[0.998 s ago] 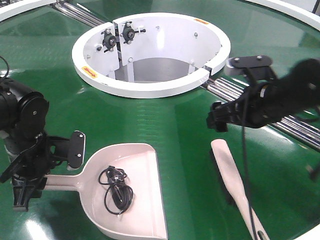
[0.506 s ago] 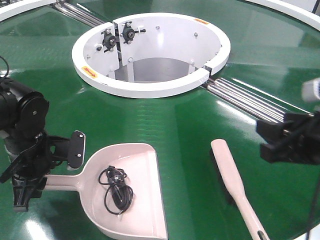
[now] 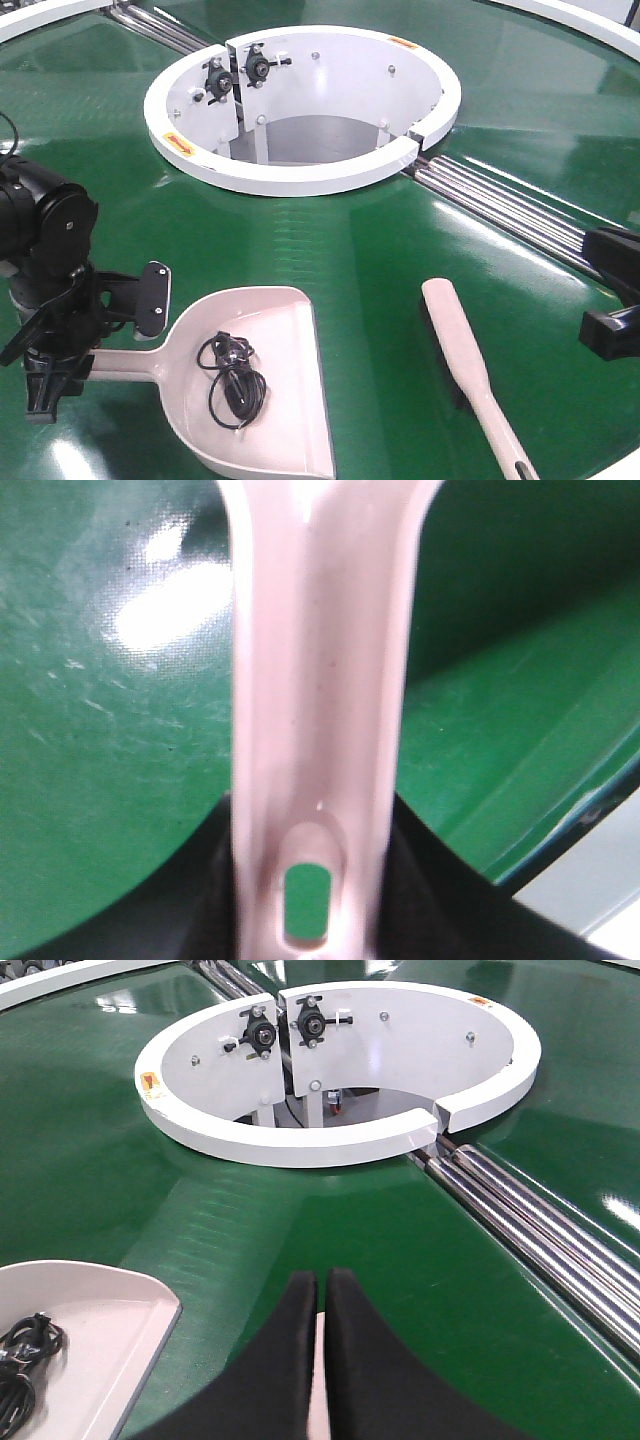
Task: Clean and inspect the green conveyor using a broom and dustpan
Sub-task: 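Set the dustpan down, open the left gripper and withdraw it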
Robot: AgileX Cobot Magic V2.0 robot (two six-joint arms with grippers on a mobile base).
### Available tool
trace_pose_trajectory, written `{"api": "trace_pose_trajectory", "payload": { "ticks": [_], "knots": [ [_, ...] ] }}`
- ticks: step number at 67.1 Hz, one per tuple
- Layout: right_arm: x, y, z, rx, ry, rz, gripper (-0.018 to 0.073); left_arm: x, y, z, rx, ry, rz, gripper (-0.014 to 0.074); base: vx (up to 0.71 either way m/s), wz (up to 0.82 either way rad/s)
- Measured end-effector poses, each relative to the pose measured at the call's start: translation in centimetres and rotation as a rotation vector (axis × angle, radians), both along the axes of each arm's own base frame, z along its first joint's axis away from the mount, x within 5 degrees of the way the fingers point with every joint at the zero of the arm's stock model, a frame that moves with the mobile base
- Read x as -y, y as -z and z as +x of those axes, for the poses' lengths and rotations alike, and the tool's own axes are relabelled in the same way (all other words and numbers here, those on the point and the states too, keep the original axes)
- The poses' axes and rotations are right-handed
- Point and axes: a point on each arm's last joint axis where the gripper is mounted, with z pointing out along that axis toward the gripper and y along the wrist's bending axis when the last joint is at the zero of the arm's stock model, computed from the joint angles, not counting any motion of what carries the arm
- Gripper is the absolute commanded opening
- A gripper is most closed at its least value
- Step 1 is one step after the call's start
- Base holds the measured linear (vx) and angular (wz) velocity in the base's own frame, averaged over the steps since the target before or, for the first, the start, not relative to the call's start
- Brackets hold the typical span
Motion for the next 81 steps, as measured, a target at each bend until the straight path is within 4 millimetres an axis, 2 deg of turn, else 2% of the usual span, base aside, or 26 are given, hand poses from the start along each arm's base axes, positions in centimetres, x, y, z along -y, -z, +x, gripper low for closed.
{"api": "trace_pose_trajectory", "payload": {
  "ticks": [61,70,76,81],
  "knots": [
    [0.01,-0.03,-0.02,0.002,0.000,0.001,-0.0010,0.01,0.00,0.00,0.000,0.000,-0.001,-0.0010,0.00,0.00],
    [0.01,-0.03,-0.02,0.002,0.000,0.001,-0.0010,0.00,0.00,-0.01,-0.001,-0.001,0.000,0.0049,0.00,0.00],
    [0.01,-0.03,-0.02,0.003,0.000,0.001,-0.0010,0.00,0.00,-0.01,-0.001,-0.001,0.000,0.0122,0.00,0.00],
    [0.01,-0.03,-0.02,0.003,0.000,0.001,-0.0010,0.00,0.00,-0.01,-0.001,-0.001,0.000,0.0220,0.00,0.00]
  ]
}}
